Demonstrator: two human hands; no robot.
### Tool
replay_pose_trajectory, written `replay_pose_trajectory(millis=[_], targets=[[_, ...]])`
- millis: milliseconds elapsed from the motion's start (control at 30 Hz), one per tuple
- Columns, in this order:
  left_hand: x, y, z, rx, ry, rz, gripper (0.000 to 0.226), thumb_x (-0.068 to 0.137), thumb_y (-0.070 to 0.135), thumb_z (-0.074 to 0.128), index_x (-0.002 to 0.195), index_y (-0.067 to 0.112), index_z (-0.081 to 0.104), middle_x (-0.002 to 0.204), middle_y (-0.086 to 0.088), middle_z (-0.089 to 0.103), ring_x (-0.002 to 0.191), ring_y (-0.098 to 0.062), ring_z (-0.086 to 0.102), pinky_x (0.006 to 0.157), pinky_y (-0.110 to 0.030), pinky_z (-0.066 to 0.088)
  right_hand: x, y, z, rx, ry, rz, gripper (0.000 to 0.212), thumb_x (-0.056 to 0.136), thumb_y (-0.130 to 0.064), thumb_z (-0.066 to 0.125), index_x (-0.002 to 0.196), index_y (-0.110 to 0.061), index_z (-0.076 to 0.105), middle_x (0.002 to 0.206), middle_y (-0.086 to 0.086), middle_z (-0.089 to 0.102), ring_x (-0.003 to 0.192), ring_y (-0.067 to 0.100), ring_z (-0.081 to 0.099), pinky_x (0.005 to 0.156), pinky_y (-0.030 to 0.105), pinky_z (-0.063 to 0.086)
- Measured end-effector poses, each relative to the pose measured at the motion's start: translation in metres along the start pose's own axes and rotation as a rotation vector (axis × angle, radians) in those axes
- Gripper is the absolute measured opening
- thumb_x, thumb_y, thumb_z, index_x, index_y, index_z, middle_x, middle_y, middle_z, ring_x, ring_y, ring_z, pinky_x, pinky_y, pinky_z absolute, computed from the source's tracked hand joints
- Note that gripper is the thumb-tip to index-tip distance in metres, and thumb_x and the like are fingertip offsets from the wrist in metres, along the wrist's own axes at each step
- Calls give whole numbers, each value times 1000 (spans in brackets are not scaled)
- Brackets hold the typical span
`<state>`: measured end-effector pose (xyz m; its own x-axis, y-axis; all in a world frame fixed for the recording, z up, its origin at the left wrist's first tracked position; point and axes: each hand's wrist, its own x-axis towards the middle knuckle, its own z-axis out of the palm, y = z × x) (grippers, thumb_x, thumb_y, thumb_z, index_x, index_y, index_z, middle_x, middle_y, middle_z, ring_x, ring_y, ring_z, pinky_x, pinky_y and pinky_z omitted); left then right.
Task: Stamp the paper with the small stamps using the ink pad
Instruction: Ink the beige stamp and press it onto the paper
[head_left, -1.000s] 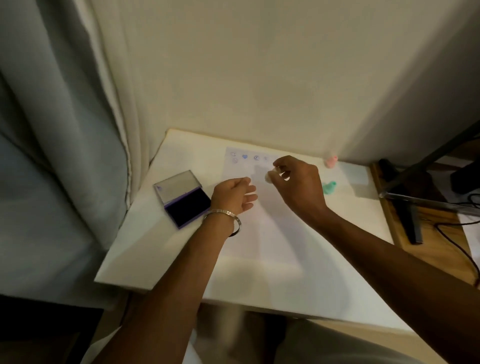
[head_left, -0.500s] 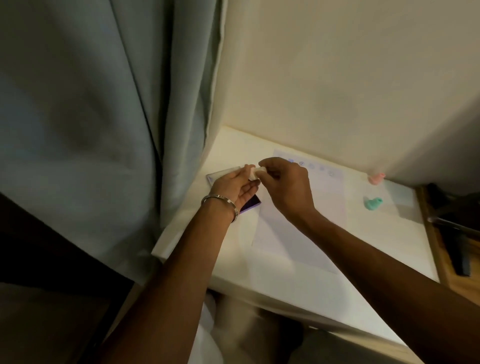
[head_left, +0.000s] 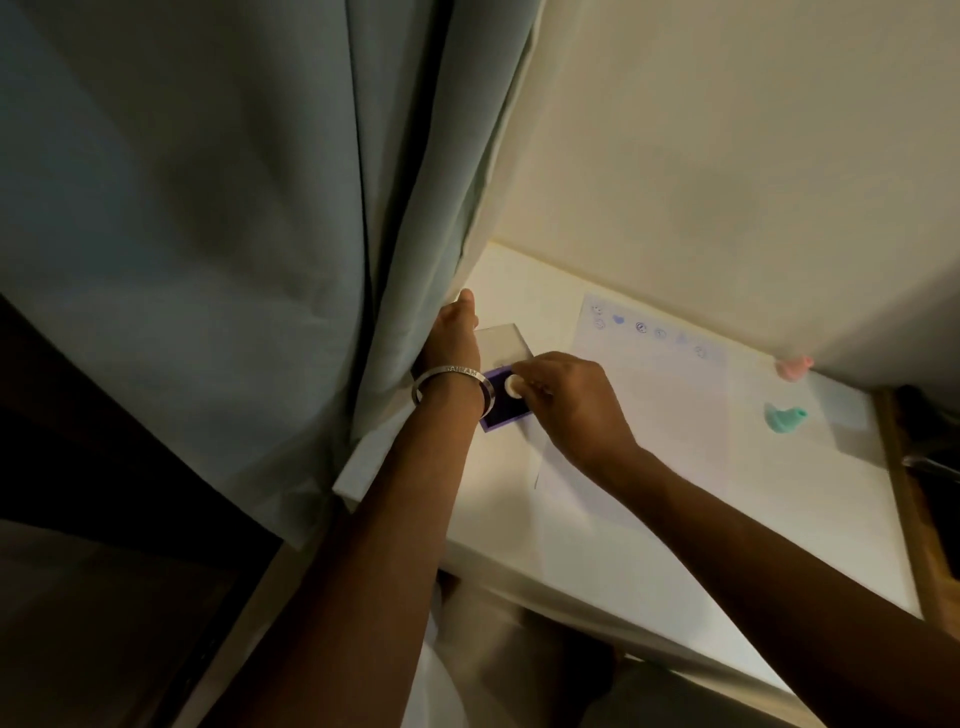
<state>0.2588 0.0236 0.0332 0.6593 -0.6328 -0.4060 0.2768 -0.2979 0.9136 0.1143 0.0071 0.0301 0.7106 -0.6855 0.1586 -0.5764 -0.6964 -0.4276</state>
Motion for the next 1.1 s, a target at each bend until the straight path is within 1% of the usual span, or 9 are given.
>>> replay_pose_trajectory(millis=[67,200,300,467,600,667,733,900,1100], targets=[[-1,2,1,-16,-4,-15,45,98,40,39,118,7,63,131,-9,61,120,-27,57,106,-49,41,3,-1,3,-24,0,-18,17,96,-13,59,104,-8,74,96,8,72,86,21,64,69,16,37],[-2,0,1,-162,-24,-106,42,99,37,39,124,8,58,133,-7,59,120,-24,58,106,-45,41,6,-2,11,-78,-2,-35,23,97,-15,57,113,-6,71,108,10,72,99,24,66,76,19,41],[-4,0,0,-135,7,-94,42,99,36,39,123,9,59,132,-7,60,119,-24,58,107,-45,41,8,-7,16,-105,-49,-41,28,98,-14,54,121,-7,68,116,10,70,106,24,65,87,25,48],[-8,1,-2,-160,27,-133,43,98,37,39,121,8,60,132,-7,60,121,-25,57,108,-48,40,10,-12,14,-139,-73,-59,29,97,-15,56,123,-9,66,114,9,70,105,23,64,90,31,53],[-10,4,0,-165,82,-75,35,96,36,45,104,11,67,121,-6,67,112,-24,63,103,-48,45,10,-10,18,-70,-43,-1,28,99,-12,51,122,-9,67,114,8,70,102,21,64,88,28,52],[-10,3,3,-172,75,-77,31,95,36,48,99,12,68,116,-7,69,106,-24,65,100,-49,47,7,-8,16,-8,14,49,28,98,-12,53,122,-10,67,113,7,71,101,20,65,85,24,50],[-11,3,6,-199,80,-86,25,93,35,51,92,15,67,105,-3,71,96,-21,68,97,-48,50,5,-8,14,30,72,83,27,98,-13,55,122,-11,67,112,7,71,99,20,66,84,25,51],[-15,3,13,-184,88,-70,20,92,31,55,80,19,63,92,2,69,83,-16,68,92,-44,54,2,8,2,86,177,165,18,96,-18,60,110,-13,70,104,3,73,91,15,65,78,25,53],[-22,1,27,-136,35,-84,24,89,32,59,65,26,62,73,8,65,82,-18,68,85,-39,55,3,57,-24,29,205,336,24,96,-21,61,116,-12,71,111,3,73,97,16,66,86,27,51]])
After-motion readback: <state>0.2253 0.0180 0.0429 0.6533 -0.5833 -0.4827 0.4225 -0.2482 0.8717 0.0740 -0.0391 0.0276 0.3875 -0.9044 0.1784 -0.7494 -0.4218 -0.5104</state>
